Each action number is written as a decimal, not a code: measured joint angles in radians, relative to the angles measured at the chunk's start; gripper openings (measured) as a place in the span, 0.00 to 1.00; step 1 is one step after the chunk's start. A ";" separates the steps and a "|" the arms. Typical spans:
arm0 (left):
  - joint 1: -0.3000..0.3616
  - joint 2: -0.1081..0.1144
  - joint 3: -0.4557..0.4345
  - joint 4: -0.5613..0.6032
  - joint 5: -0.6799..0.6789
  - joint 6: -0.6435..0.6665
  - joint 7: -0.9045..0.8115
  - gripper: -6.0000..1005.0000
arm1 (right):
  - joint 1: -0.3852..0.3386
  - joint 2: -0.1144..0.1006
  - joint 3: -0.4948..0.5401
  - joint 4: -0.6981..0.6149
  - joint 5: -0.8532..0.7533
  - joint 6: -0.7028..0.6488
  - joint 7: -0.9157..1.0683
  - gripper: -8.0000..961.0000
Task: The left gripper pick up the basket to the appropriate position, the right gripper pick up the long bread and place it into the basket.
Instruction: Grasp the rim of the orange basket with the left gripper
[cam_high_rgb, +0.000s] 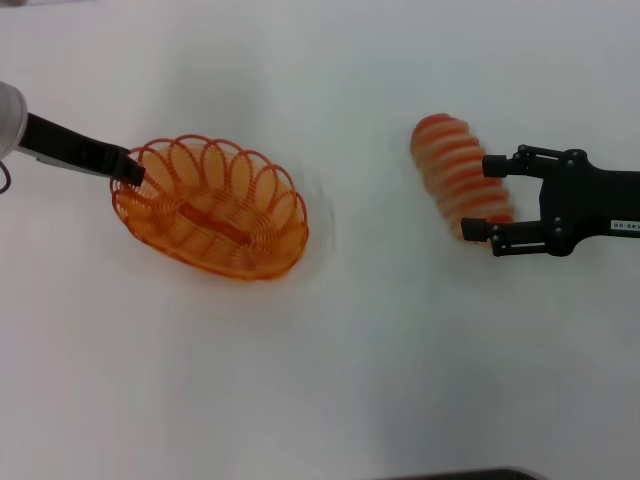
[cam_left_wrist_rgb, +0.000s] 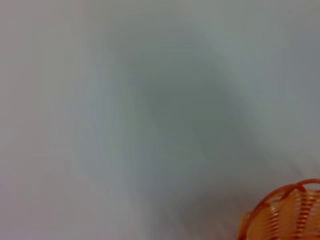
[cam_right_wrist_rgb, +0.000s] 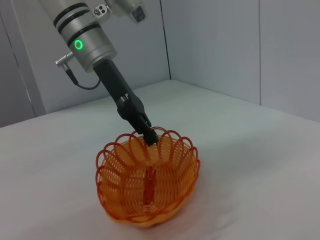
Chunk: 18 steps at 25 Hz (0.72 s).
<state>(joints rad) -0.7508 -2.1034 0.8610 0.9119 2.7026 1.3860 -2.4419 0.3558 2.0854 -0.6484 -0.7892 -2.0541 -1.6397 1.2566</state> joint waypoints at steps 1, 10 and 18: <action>-0.001 0.002 -0.012 0.001 -0.001 0.006 -0.016 0.10 | 0.000 0.000 0.000 0.000 0.000 0.000 0.001 0.97; -0.016 0.003 -0.175 0.003 -0.003 0.086 -0.049 0.09 | 0.000 -0.001 0.025 -0.001 0.023 0.000 0.008 0.97; 0.016 -0.010 -0.281 0.004 -0.080 0.086 -0.063 0.09 | -0.003 0.001 0.053 0.006 0.063 -0.006 0.009 0.97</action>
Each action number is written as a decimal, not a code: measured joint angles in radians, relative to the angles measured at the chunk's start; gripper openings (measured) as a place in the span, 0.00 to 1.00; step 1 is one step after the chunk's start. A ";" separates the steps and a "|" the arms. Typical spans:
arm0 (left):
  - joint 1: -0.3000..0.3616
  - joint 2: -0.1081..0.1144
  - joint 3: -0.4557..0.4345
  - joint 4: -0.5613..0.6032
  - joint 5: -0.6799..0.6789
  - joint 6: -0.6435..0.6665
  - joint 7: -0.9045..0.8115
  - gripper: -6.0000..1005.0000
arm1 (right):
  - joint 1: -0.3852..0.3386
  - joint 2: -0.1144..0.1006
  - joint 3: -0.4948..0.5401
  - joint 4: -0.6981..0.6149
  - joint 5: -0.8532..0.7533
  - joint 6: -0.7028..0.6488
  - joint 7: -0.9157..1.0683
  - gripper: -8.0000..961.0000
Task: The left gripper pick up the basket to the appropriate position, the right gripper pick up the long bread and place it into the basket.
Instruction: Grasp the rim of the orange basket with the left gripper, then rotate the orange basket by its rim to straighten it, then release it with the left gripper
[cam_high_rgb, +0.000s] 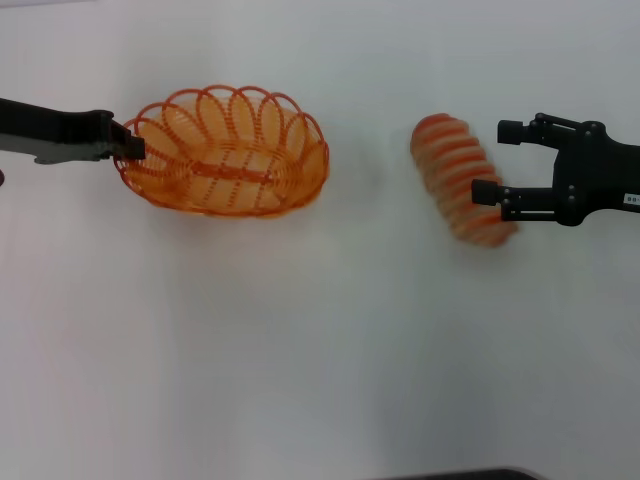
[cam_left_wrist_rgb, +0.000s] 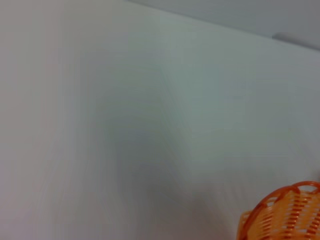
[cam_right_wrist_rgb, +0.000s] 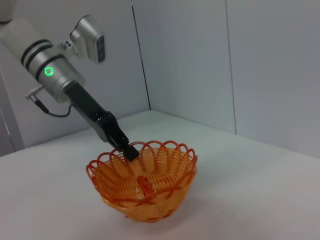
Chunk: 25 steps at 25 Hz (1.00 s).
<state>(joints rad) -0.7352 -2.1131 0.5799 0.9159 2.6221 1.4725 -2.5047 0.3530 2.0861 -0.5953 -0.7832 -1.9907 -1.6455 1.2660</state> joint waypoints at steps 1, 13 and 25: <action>0.011 -0.006 -0.004 0.001 -0.010 -0.015 -0.003 0.09 | 0.001 0.000 0.000 0.000 0.002 0.000 0.000 0.97; 0.074 -0.056 0.008 -0.009 -0.067 -0.111 -0.008 0.09 | 0.002 0.000 0.002 0.001 0.015 0.014 0.000 0.97; 0.105 -0.057 0.113 -0.031 -0.108 -0.208 -0.020 0.09 | 0.005 0.000 0.003 0.000 0.015 0.015 0.000 0.97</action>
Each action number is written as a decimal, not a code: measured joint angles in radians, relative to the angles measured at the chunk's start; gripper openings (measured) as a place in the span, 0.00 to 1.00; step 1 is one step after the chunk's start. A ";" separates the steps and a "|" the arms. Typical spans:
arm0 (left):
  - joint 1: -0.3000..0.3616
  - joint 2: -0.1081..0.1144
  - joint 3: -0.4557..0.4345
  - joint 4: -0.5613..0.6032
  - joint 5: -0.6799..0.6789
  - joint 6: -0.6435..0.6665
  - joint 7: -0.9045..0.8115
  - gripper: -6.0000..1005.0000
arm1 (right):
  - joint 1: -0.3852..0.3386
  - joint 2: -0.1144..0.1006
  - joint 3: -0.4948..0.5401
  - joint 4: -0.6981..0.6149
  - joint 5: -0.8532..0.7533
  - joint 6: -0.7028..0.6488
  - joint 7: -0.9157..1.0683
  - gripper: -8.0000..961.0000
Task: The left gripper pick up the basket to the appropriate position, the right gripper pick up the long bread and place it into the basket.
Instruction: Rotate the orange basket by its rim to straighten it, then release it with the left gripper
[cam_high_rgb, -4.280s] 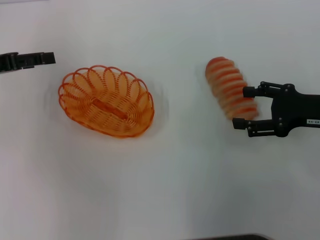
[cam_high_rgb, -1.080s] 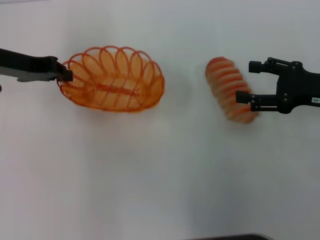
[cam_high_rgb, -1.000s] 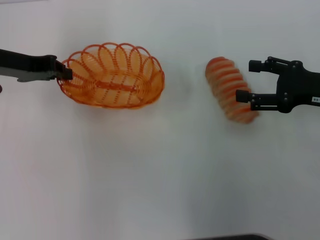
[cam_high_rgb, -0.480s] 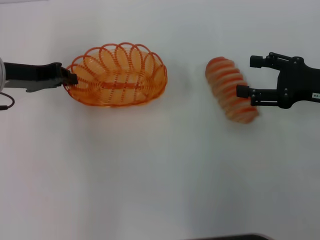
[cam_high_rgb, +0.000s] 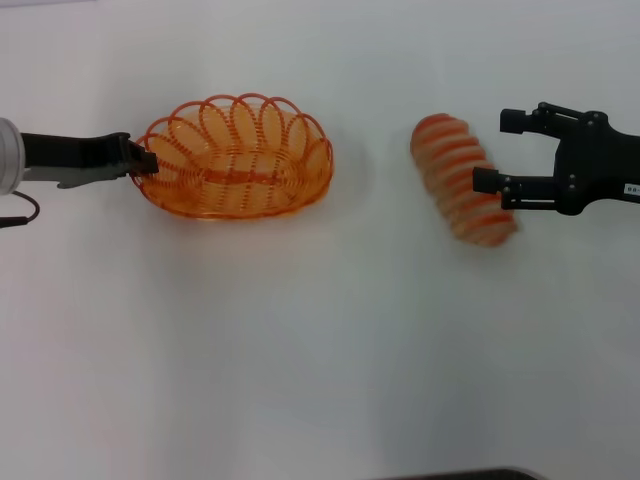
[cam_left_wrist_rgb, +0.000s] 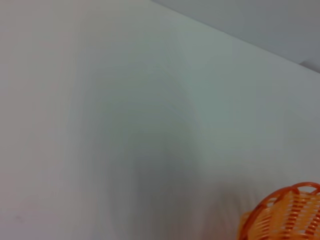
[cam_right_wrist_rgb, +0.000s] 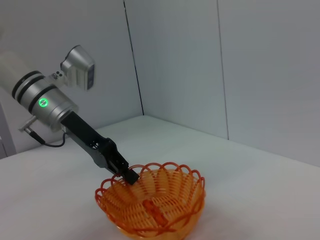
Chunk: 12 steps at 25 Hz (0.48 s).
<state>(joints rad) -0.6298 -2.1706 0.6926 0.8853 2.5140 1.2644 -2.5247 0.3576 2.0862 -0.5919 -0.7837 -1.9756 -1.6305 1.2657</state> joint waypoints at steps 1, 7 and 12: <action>0.000 0.000 0.002 -0.003 0.000 -0.005 0.000 0.09 | 0.000 0.000 0.000 -0.001 0.000 0.000 0.000 0.97; 0.000 0.002 0.015 -0.010 -0.002 -0.030 0.000 0.09 | 0.004 0.000 0.000 0.000 0.000 0.000 0.001 0.97; 0.010 0.002 0.015 -0.022 -0.012 -0.048 0.000 0.09 | 0.009 0.000 0.000 0.002 0.000 0.000 0.001 0.97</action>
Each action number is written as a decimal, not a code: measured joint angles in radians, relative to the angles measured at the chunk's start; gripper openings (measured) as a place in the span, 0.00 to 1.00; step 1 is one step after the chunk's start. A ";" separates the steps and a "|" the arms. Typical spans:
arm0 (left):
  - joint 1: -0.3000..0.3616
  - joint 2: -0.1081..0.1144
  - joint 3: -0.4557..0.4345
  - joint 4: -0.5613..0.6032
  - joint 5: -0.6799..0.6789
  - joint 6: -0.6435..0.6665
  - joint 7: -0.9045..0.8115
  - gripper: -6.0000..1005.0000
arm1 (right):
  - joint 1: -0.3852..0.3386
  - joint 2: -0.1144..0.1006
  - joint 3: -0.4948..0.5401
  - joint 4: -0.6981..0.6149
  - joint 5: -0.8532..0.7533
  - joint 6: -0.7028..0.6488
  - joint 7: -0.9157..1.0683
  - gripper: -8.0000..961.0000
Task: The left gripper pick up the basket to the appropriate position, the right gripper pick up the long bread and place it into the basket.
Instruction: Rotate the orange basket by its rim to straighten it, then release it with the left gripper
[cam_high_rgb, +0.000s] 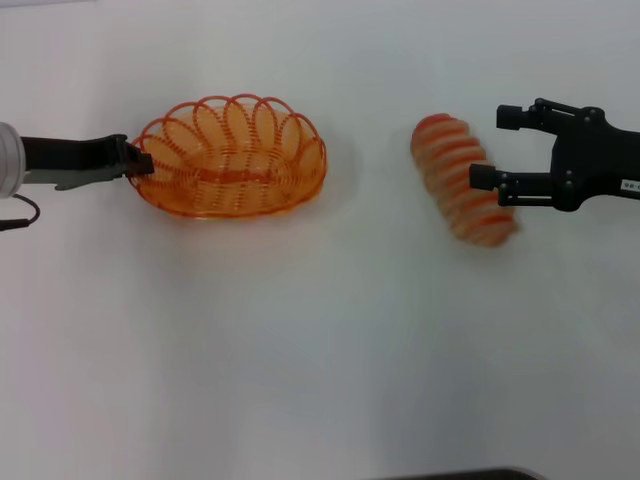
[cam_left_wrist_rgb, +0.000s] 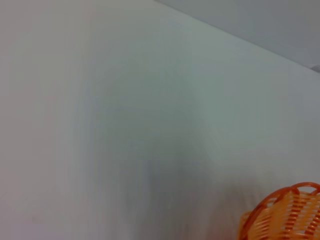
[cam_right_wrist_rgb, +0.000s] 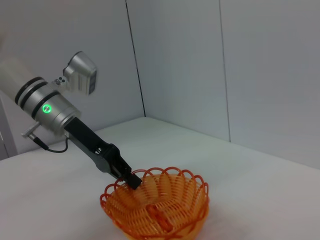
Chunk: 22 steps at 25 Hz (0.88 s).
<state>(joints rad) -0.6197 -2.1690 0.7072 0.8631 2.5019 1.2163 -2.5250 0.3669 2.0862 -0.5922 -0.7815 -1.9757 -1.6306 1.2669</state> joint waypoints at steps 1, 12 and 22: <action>0.000 0.000 0.000 -0.001 0.000 -0.004 0.000 0.09 | 0.001 0.000 0.000 0.000 0.000 0.000 0.000 0.97; 0.001 0.001 0.000 -0.034 -0.012 -0.032 0.004 0.08 | 0.004 0.000 0.000 -0.001 0.000 0.006 0.005 0.97; 0.000 0.004 0.025 -0.041 -0.024 -0.039 0.001 0.08 | 0.005 0.000 0.000 -0.001 0.000 0.022 0.005 0.97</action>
<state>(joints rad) -0.6197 -2.1651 0.7321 0.8221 2.4777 1.1776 -2.5238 0.3724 2.0862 -0.5922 -0.7824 -1.9758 -1.6086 1.2721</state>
